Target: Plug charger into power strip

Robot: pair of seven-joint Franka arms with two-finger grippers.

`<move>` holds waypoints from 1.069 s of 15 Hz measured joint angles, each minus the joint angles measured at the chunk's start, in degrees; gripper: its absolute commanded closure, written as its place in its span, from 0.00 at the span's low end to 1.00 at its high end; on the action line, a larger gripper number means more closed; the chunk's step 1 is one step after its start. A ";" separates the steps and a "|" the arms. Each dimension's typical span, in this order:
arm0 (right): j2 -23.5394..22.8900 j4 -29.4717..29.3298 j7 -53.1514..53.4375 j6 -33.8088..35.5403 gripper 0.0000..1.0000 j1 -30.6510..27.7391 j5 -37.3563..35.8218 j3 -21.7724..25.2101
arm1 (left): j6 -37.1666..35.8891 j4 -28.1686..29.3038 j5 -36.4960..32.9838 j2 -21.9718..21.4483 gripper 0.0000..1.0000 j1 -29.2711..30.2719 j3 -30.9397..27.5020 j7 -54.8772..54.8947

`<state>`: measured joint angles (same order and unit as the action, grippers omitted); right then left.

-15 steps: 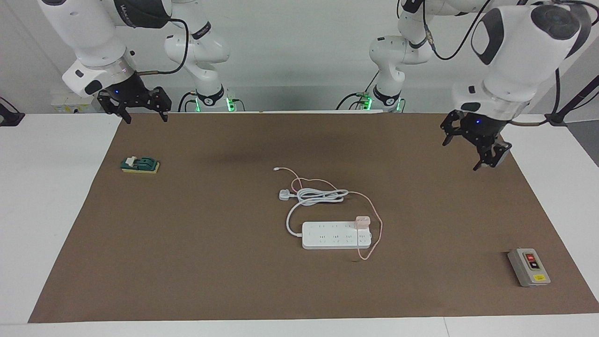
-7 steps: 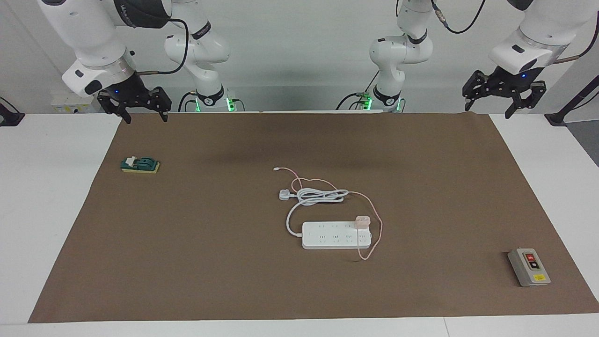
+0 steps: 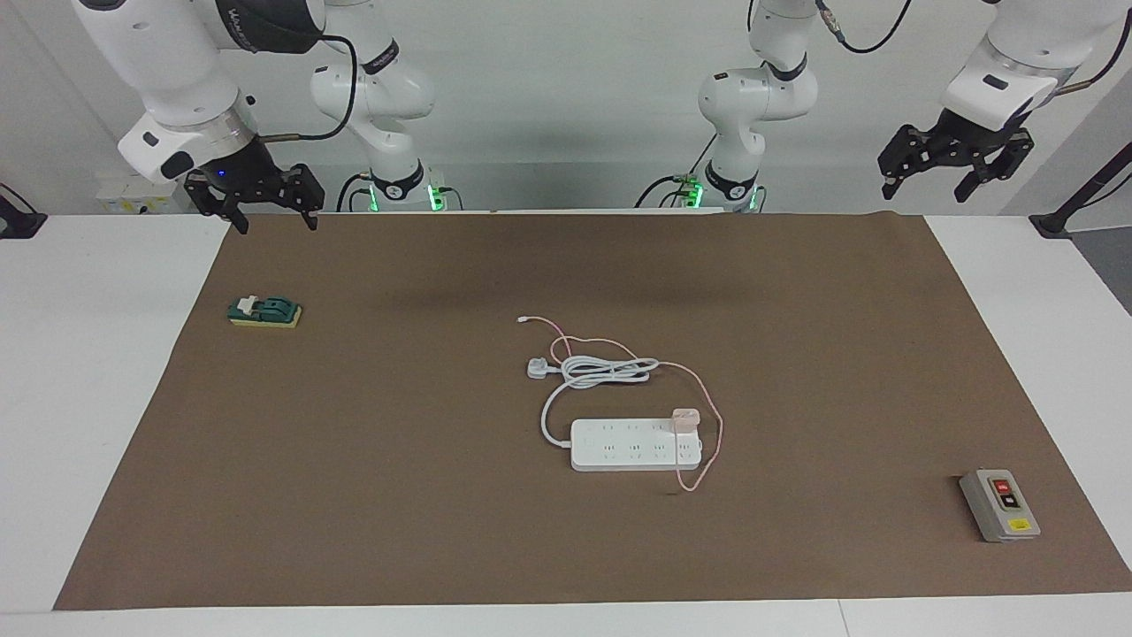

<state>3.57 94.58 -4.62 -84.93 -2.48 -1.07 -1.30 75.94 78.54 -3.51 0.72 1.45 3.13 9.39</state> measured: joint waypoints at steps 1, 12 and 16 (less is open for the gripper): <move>0.00 0.00 0.00 0.00 0.00 0.00 0.00 -0.01 | -0.03 0.11 0.00 -0.04 0.00 0.37 -0.02 -0.07; 0.00 0.00 0.00 0.00 0.00 -0.10 0.00 0.06 | -3.59 0.73 3.71 -0.74 0.00 7.10 3.39 -10.02; 0.00 0.00 0.00 0.00 0.00 -0.10 0.00 0.06 | -3.31 0.74 3.95 -1.67 0.00 2.04 -0.11 -12.66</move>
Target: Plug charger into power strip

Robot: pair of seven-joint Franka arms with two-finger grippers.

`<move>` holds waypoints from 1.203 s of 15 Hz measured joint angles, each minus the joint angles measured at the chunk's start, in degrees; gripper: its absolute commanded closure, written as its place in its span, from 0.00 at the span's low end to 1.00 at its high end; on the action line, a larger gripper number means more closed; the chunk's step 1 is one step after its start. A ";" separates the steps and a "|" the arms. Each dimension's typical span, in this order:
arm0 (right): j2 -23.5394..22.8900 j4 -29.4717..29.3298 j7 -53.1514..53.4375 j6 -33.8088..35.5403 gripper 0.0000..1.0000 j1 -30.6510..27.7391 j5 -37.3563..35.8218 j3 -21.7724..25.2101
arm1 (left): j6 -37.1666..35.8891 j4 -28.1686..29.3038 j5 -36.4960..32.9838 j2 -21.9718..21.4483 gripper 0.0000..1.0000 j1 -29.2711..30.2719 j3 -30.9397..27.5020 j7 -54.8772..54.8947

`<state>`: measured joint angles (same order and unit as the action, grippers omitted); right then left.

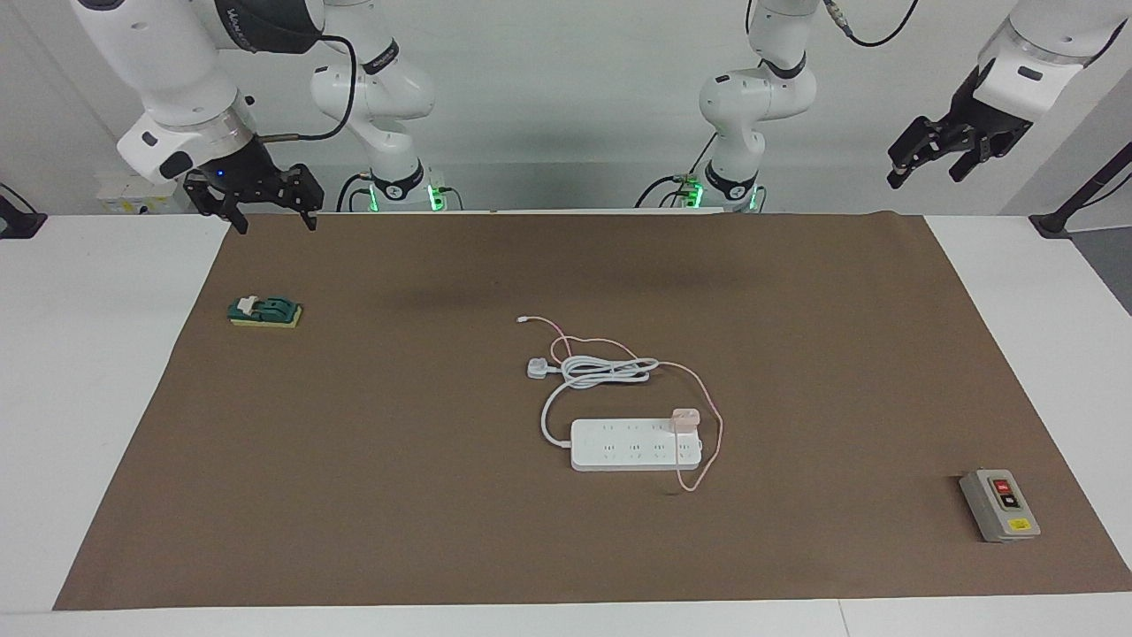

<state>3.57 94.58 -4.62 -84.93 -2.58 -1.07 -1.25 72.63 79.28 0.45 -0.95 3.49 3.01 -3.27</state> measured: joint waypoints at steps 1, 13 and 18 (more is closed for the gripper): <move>0.00 0.00 0.00 0.00 0.00 0.00 0.00 0.00 | -0.01 0.03 0.08 0.04 0.00 -1.15 -1.06 -0.07; 0.09 -0.05 0.00 0.00 0.00 0.02 0.00 -0.01 | -1.36 -0.31 0.74 1.13 0.00 -9.96 -9.61 -0.89; 0.27 -0.13 0.00 0.00 0.00 0.07 0.00 -0.08 | 0.78 0.54 0.94 1.63 0.00 -11.12 -9.51 -0.89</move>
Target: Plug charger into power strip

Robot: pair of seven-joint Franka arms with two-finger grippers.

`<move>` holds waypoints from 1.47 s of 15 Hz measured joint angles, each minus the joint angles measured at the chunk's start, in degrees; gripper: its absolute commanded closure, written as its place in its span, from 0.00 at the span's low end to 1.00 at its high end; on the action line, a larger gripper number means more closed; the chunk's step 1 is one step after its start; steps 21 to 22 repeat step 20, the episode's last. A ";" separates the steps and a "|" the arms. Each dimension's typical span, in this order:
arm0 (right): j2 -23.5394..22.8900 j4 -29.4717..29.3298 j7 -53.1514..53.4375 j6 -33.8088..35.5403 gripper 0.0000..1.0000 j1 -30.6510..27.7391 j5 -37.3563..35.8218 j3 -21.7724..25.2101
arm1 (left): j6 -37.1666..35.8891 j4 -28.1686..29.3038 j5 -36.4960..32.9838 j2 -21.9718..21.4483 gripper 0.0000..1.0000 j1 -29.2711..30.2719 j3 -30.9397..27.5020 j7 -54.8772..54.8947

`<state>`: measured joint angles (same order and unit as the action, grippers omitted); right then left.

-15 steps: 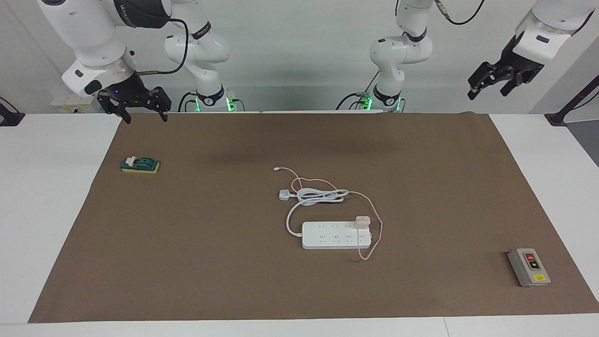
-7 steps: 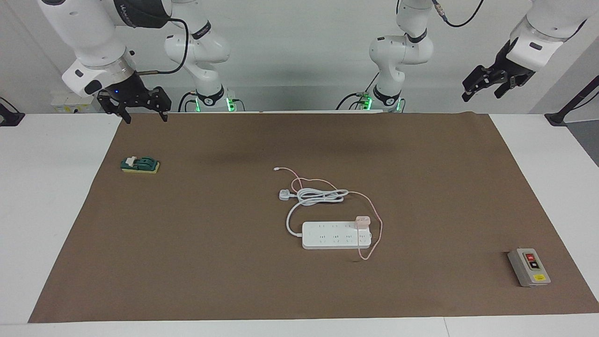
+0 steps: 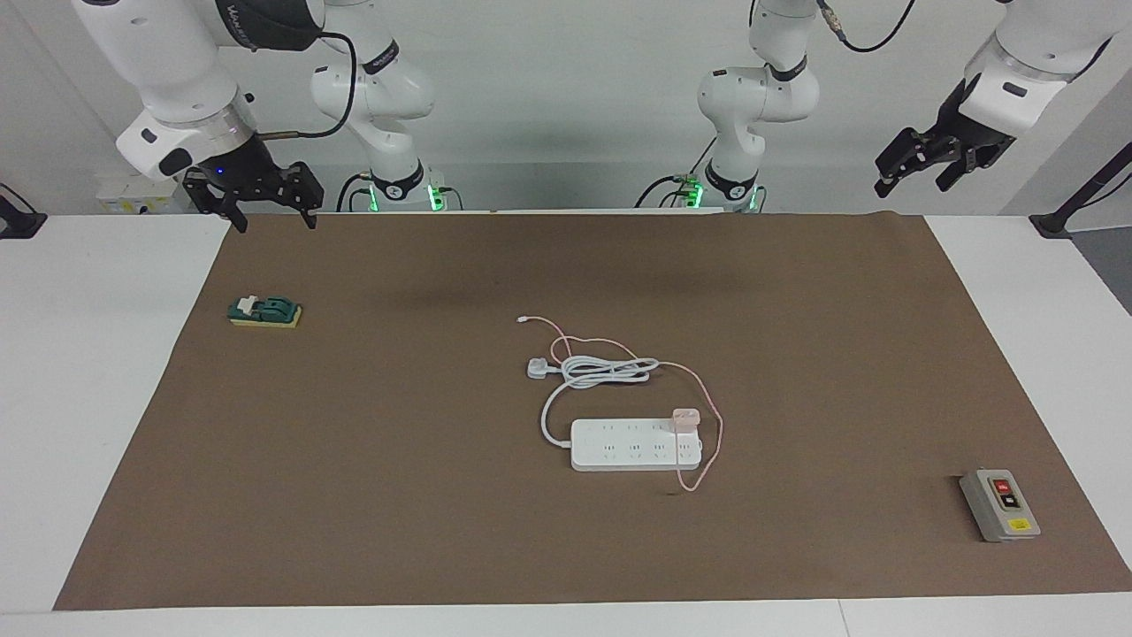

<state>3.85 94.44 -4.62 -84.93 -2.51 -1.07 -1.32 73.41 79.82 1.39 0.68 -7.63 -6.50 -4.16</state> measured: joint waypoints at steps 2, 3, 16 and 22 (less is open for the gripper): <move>0.04 0.00 0.00 0.00 0.00 0.02 0.00 0.00 | 0.14 0.13 0.03 0.44 0.00 -0.53 0.02 0.00; 0.04 0.00 0.00 0.00 0.00 0.02 0.00 0.00 | 0.42 0.29 0.04 0.68 0.00 -0.55 0.01 0.00; 0.07 -0.01 0.00 0.00 0.00 0.02 0.00 0.00 | 9.09 8.21 0.15 1.85 0.00 -0.94 -0.15 0.00; 0.07 -0.01 0.00 0.00 0.00 0.02 0.00 0.00 | 9.46 8.19 0.19 1.82 0.00 -0.94 -0.21 0.00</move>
